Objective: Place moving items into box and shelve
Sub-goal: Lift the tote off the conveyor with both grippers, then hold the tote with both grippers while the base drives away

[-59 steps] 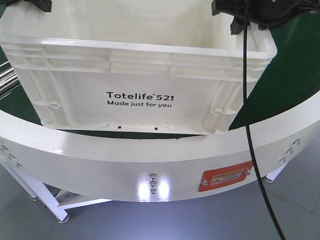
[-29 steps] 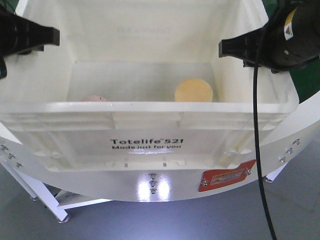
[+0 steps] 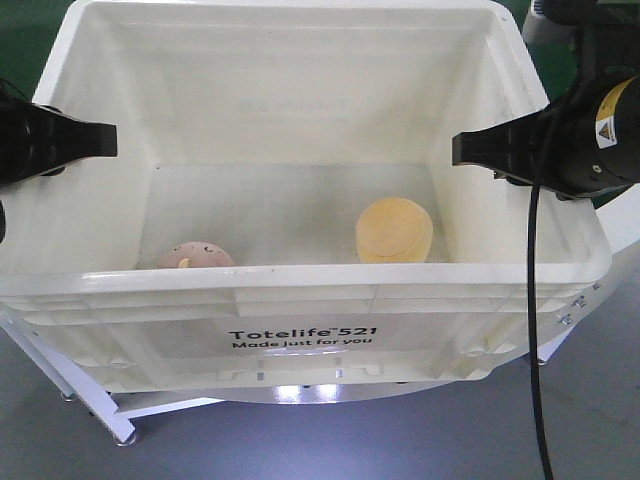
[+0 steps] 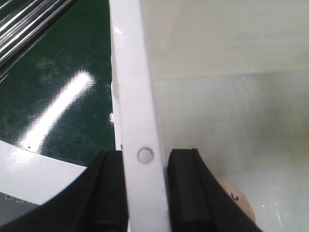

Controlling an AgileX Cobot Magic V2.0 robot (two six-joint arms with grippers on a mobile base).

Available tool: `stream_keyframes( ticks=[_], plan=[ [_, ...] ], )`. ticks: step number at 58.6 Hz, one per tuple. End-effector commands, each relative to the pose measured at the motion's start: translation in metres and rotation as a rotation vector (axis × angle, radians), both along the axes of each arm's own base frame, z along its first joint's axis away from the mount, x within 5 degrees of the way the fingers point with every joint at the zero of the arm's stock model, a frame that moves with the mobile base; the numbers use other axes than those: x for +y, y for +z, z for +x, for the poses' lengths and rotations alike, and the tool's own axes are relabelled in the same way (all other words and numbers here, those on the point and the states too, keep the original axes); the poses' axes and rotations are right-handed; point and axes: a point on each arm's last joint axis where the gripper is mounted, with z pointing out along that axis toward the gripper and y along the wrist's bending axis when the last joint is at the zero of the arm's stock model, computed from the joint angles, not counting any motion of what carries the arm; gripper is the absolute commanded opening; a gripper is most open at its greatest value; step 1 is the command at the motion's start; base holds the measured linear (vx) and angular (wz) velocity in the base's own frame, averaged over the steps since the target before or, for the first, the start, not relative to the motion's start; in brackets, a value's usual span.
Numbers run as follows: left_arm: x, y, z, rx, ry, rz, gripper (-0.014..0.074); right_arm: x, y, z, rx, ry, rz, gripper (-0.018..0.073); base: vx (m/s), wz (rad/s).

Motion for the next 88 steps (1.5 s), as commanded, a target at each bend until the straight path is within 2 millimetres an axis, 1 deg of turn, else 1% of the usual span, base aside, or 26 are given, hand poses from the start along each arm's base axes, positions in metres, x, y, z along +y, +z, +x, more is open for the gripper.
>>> stream_keyframes(
  ticks=[1,12,71,88],
  plan=[
    [0.0027,0.0318,-0.003,-0.207,-0.045,-0.01,0.0144,-0.0075,0.0302,0.0008,-0.192,0.021,-0.002,0.006,0.0,0.0],
    [0.0046,0.0288,-0.0045,-0.171,-0.029,0.005,0.0146,-0.0084,0.0296,0.0003,-0.183,0.015,-0.01,0.006,0.0,0.0],
    [0.0047,0.0287,-0.0045,-0.17,-0.029,0.006,0.0147,-0.0086,0.0294,0.0001,-0.18,0.013,-0.012,0.006,0.0,0.0],
    [0.0047,0.0287,-0.0045,-0.17,-0.029,0.006,0.0147,-0.0086,0.0294,0.0001,-0.18,0.013,-0.012,0.006,-0.03,0.12]
  ],
)
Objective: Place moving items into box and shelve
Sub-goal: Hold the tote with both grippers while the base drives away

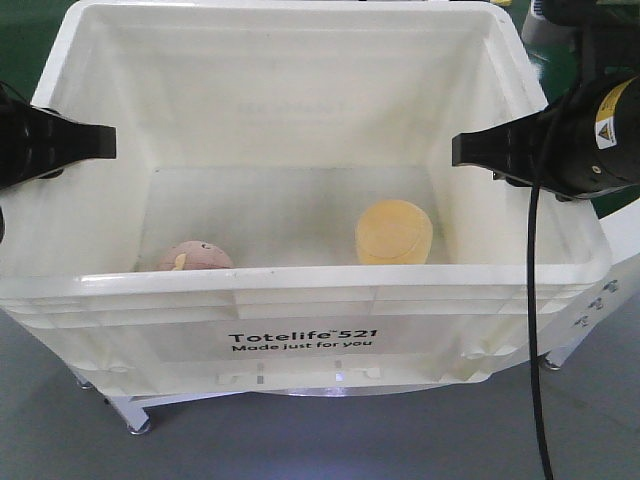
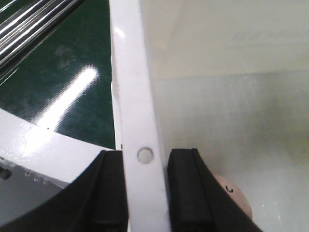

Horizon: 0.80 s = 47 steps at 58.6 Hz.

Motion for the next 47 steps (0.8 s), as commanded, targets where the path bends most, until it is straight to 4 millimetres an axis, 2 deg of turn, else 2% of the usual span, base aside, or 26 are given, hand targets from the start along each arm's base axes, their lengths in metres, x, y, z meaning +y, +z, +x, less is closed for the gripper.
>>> stream_keyframes(
  ticks=[1,23,47],
  plan=[
    [0.0038,0.0289,-0.0031,-0.179,-0.035,0.007,0.0147,-0.0086,0.0298,0.0003,-0.182,0.015,-0.013,0.006,-0.05,0.2],
    [0.0038,0.0289,-0.0031,-0.179,-0.035,0.007,0.0147,-0.0087,0.0298,0.0002,-0.182,0.014,-0.013,0.006,-0.07,0.29],
    [0.0039,0.0291,-0.0033,-0.18,-0.035,0.006,0.0147,-0.0088,0.0296,0.0001,-0.179,0.013,-0.014,0.006,-0.09,0.58]
  ],
)
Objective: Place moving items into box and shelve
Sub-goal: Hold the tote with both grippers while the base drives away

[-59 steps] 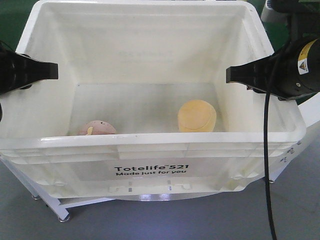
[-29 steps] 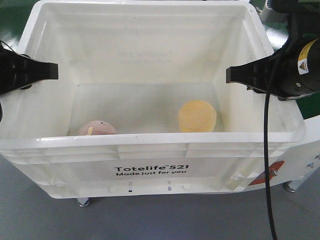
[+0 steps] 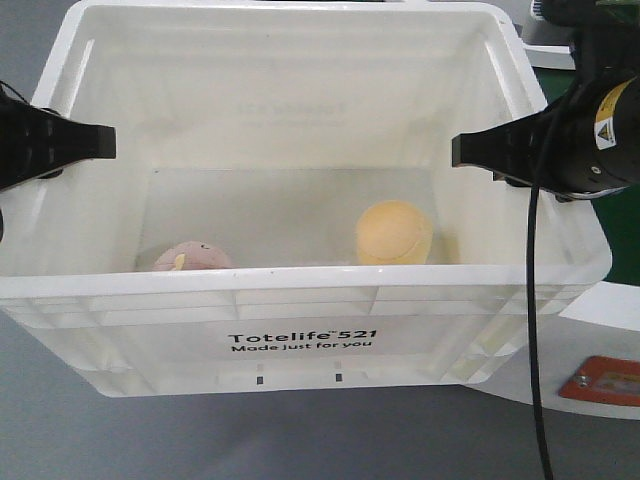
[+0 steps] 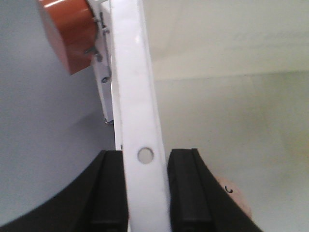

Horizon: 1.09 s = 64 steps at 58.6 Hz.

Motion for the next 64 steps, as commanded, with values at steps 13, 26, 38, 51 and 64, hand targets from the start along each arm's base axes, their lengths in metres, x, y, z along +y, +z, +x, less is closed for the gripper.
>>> stream_keyframes(
  ticks=[13,26,38,51,64],
  plan=[
    [0.004,0.0291,-0.0033,-0.181,-0.035,0.007,0.0147,-0.0086,0.0295,0.0004,-0.181,0.014,-0.014,0.006,-0.07,0.69],
    [0.004,0.0291,-0.0033,-0.181,-0.035,0.007,0.0147,-0.0086,0.0295,0.0004,-0.181,0.014,-0.014,0.006,-0.06,0.71],
    [0.004,0.0291,-0.0033,-0.181,-0.035,0.007,0.0147,-0.0086,0.0295,0.0004,-0.181,0.014,-0.014,0.006,-0.07,0.67],
    [0.004,0.0291,-0.0033,-0.181,-0.035,0.007,0.0147,-0.0086,0.0295,0.0004,-0.181,0.014,-0.014,0.006,-0.08,0.62],
    [0.004,0.0291,-0.0033,-0.181,-0.035,0.007,0.0147,-0.0086,0.0295,0.0004,-0.181,0.014,-0.014,0.006,-0.09,0.63]
  ],
)
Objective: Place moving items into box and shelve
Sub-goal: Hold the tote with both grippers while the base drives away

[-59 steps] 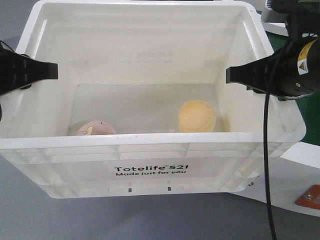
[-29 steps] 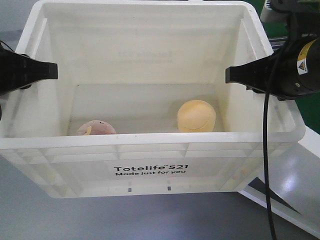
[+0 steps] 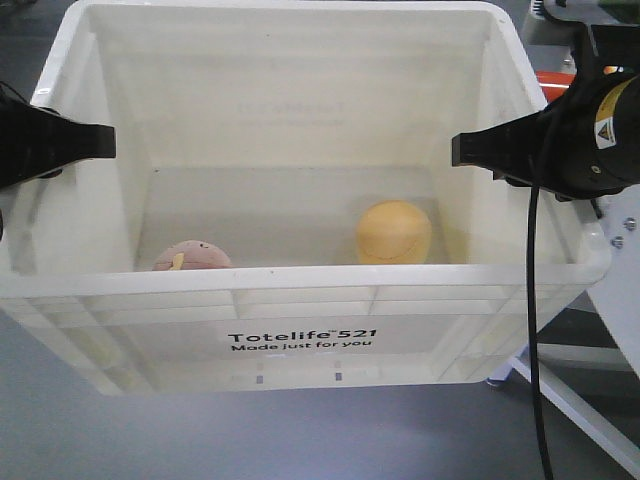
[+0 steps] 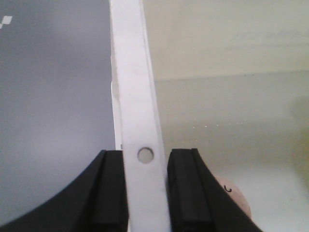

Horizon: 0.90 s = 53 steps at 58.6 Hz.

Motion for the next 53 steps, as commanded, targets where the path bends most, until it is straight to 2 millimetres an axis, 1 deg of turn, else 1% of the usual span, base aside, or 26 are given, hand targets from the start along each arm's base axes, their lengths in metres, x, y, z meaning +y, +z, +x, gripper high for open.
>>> stream_keyframes(
  ticks=[1,53],
  plan=[
    [0.0039,0.0289,-0.0032,-0.179,-0.035,0.007,0.0147,-0.0088,0.0294,0.0003,-0.179,0.012,-0.016,0.006,-0.1,0.64],
    [0.0039,0.0289,-0.0032,-0.179,-0.035,0.007,0.0147,-0.0088,0.0294,0.0003,-0.179,0.012,-0.016,0.006,-0.11,0.65]
  ],
)
